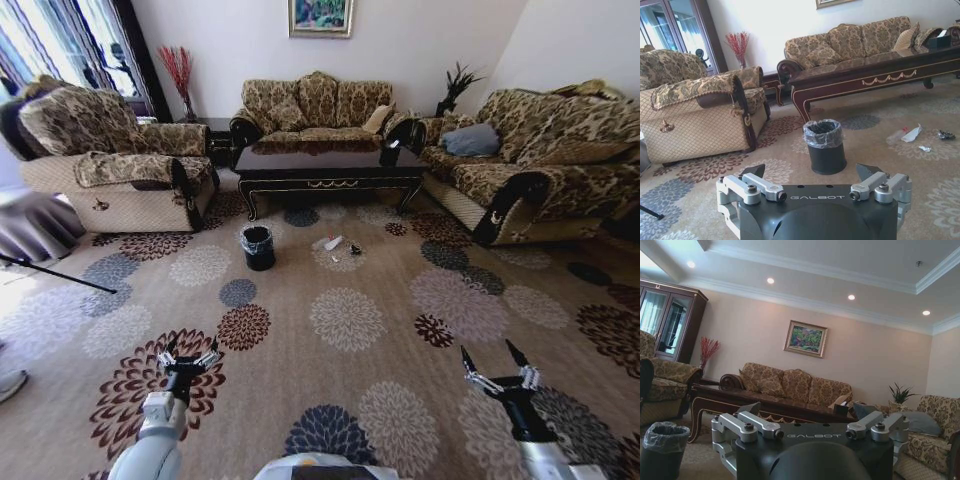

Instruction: Move to the front of the table and pick up the trash from the floor, then place it into the trash bin.

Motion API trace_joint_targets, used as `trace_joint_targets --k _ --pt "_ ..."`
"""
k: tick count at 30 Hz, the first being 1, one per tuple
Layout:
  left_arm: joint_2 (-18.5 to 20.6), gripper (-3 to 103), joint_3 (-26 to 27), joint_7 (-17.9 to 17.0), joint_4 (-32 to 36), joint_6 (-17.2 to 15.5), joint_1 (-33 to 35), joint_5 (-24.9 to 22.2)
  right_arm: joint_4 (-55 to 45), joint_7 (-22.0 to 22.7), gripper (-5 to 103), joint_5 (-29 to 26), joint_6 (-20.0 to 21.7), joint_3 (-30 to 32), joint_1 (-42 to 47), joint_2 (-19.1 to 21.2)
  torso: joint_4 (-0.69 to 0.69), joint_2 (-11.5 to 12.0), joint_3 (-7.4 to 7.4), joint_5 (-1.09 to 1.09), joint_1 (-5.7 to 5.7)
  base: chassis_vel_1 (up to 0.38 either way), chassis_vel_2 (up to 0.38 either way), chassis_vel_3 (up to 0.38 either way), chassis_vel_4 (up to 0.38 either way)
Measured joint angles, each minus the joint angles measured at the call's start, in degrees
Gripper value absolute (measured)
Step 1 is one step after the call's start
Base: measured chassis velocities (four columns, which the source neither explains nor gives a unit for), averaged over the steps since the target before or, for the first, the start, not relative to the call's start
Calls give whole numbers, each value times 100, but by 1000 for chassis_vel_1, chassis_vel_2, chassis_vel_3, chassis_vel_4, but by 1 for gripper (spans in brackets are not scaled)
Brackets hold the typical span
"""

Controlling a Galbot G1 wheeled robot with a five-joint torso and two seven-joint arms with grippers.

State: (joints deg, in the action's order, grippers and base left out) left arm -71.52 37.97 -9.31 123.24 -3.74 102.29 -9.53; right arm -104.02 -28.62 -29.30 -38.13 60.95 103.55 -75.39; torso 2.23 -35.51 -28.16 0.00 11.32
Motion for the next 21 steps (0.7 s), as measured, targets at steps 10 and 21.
trace_joint_targets --k 10,21 --pt "-19 100 -34 -46 4 -42 -56 2 63 -69 100 -2 -27 -22 -8 -8 0 248 151 0 -99 0 0 0 0" --pt "-2 100 -20 -49 -42 -38 -62 23 116 -100 100 -13 -28 -30 -51 -24 0 516 319 0 -198 0 0 0 0"
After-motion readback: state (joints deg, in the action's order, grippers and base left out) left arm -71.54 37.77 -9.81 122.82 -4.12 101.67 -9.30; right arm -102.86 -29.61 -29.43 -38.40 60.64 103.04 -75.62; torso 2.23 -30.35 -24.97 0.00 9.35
